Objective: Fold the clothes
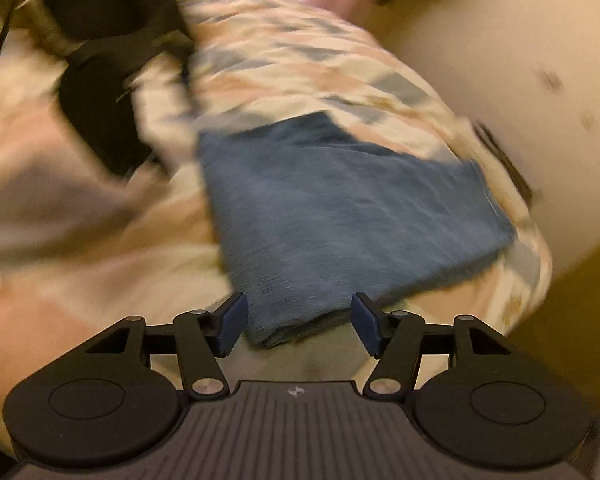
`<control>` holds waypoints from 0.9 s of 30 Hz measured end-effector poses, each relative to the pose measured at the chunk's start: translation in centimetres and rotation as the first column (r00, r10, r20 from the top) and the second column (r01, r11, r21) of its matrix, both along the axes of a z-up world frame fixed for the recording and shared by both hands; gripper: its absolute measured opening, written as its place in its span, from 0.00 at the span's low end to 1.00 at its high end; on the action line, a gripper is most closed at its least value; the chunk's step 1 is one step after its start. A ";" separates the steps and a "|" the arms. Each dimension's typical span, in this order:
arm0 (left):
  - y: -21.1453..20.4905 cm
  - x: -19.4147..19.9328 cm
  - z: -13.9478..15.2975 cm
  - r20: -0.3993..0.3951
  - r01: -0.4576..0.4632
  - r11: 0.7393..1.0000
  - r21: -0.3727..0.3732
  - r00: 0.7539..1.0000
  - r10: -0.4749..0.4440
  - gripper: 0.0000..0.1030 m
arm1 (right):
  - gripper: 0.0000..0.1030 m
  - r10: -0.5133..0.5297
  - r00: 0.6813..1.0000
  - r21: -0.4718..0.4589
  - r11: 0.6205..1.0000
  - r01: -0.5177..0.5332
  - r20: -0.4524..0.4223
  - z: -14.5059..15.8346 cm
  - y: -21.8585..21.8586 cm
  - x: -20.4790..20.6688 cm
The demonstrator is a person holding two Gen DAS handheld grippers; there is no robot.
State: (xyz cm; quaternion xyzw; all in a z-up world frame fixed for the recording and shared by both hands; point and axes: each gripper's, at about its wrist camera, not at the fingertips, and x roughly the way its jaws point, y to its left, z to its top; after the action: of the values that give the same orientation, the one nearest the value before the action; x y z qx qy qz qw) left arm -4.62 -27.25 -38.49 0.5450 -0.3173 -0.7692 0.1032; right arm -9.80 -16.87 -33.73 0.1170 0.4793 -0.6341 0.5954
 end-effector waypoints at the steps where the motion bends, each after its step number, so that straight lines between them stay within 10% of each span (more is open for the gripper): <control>1: 0.4 0.3 -0.7 0.013 0.074 0.996 -0.053 0.997 -0.073 0.56 | 0.62 0.033 0.998 0.004 0.999 -0.033 -0.054 -0.9 0.0 0.7; 8: 1.0 2.2 -5.6 0.080 0.427 0.868 -0.255 0.904 -0.421 0.59 | 0.64 0.155 0.923 0.046 0.988 -0.148 -0.352 -6.7 -0.7 3.3; 14: -0.1 1.5 -6.5 0.018 0.448 0.849 -0.280 0.887 -0.462 0.58 | 0.54 0.111 0.879 0.034 0.994 -0.108 -0.464 -9.5 -2.9 2.7; 17: -0.6 0.7 -6.1 0.004 0.437 0.871 -0.226 0.894 -0.447 0.29 | 0.45 0.132 0.879 0.048 0.991 -0.124 -0.457 -9.9 -3.4 2.2; 22: -1.0 -0.1 -3.3 -0.019 0.388 0.915 -0.107 0.920 -0.392 0.16 | 0.25 0.155 0.938 0.036 0.988 -0.152 -0.308 -6.4 -3.3 -0.1; 27: -3.5 -3.1 3.2 -0.059 0.208 0.968 0.141 0.978 -0.202 0.14 | 0.21 0.140 0.985 0.044 0.988 -0.145 0.099 0.2 -4.7 -6.2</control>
State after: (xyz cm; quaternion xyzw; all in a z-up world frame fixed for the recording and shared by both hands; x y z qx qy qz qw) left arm -7.69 -30.73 -35.27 0.4984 -0.3122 -0.8088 -0.0101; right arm -16.04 -21.53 -33.52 0.1277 0.4735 -0.5712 0.6582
